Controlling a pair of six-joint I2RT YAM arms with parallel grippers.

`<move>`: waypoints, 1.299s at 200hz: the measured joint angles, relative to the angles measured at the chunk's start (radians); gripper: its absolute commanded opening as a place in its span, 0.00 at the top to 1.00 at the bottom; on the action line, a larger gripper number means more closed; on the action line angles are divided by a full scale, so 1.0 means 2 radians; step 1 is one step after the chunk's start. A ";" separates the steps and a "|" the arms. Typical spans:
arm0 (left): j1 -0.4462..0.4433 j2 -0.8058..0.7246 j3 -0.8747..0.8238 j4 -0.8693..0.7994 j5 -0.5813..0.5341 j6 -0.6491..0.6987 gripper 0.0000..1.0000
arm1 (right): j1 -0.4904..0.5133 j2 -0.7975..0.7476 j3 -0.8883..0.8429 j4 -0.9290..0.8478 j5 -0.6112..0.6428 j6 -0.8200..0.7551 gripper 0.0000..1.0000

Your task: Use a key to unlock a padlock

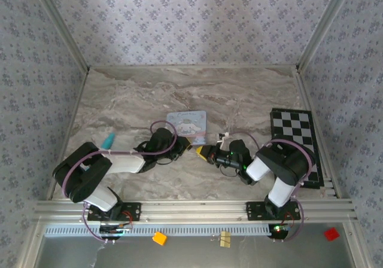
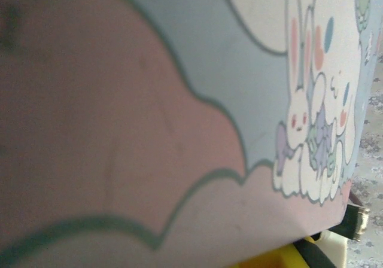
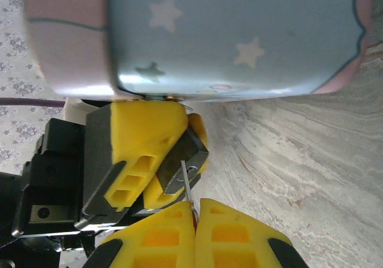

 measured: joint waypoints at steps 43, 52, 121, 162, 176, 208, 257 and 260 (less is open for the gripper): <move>0.002 0.000 -0.005 0.015 0.000 -0.012 1.00 | 0.006 0.016 0.000 0.012 0.000 0.010 1.00; 0.003 0.000 -0.007 0.019 0.001 -0.013 1.00 | 0.007 0.016 0.000 0.014 0.000 0.010 1.00; 0.016 0.002 -0.023 0.070 0.009 -0.022 1.00 | 0.008 0.016 0.001 0.020 -0.001 0.028 1.00; 0.016 0.002 -0.023 0.070 0.009 -0.022 1.00 | 0.007 0.016 0.007 0.022 -0.004 0.037 1.00; 0.016 0.002 -0.023 0.071 0.009 -0.022 1.00 | 0.007 0.016 0.009 0.022 -0.005 0.040 1.00; 0.016 0.002 -0.023 0.071 0.009 -0.022 1.00 | 0.007 0.014 0.014 0.022 -0.007 0.043 1.00; 0.016 0.002 -0.023 0.075 0.009 -0.024 1.00 | 0.006 0.012 0.014 0.022 -0.008 0.043 1.00; 0.016 0.002 -0.023 0.075 0.009 -0.024 1.00 | 0.006 0.012 0.014 0.022 -0.008 0.043 1.00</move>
